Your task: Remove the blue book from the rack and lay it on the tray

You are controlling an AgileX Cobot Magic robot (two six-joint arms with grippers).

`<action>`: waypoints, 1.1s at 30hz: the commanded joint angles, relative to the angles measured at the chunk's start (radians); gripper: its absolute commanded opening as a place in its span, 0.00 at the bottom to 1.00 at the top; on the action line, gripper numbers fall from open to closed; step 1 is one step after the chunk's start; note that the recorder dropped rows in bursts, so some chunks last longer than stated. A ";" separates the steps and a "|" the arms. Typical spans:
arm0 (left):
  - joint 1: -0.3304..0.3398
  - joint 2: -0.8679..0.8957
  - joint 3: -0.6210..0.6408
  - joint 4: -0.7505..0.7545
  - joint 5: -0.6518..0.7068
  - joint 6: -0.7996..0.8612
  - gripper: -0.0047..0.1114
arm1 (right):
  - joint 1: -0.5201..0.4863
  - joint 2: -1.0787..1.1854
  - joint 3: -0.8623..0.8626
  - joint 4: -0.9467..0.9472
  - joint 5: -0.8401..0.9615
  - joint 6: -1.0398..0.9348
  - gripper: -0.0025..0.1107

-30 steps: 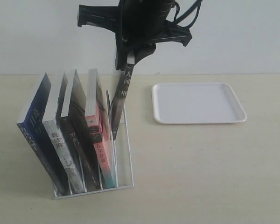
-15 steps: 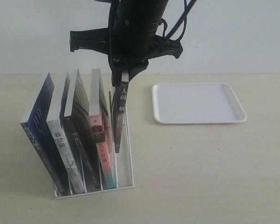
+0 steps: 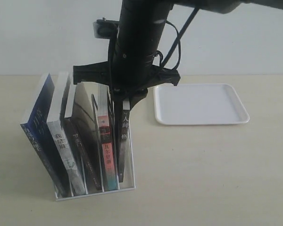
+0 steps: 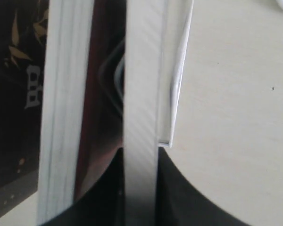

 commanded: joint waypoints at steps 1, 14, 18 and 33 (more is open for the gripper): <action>0.001 -0.003 -0.001 0.000 -0.011 0.001 0.08 | -0.001 -0.008 -0.002 -0.024 -0.017 -0.022 0.10; 0.001 -0.003 -0.001 0.000 -0.011 0.001 0.08 | -0.001 -0.076 -0.067 0.035 -0.017 -0.060 0.27; 0.001 -0.003 -0.001 0.000 -0.011 0.001 0.08 | -0.001 -0.167 -0.076 -0.018 -0.017 -0.107 0.10; 0.001 -0.003 -0.001 0.000 -0.011 0.001 0.08 | -0.001 -0.243 -0.076 0.083 -0.103 -0.193 0.02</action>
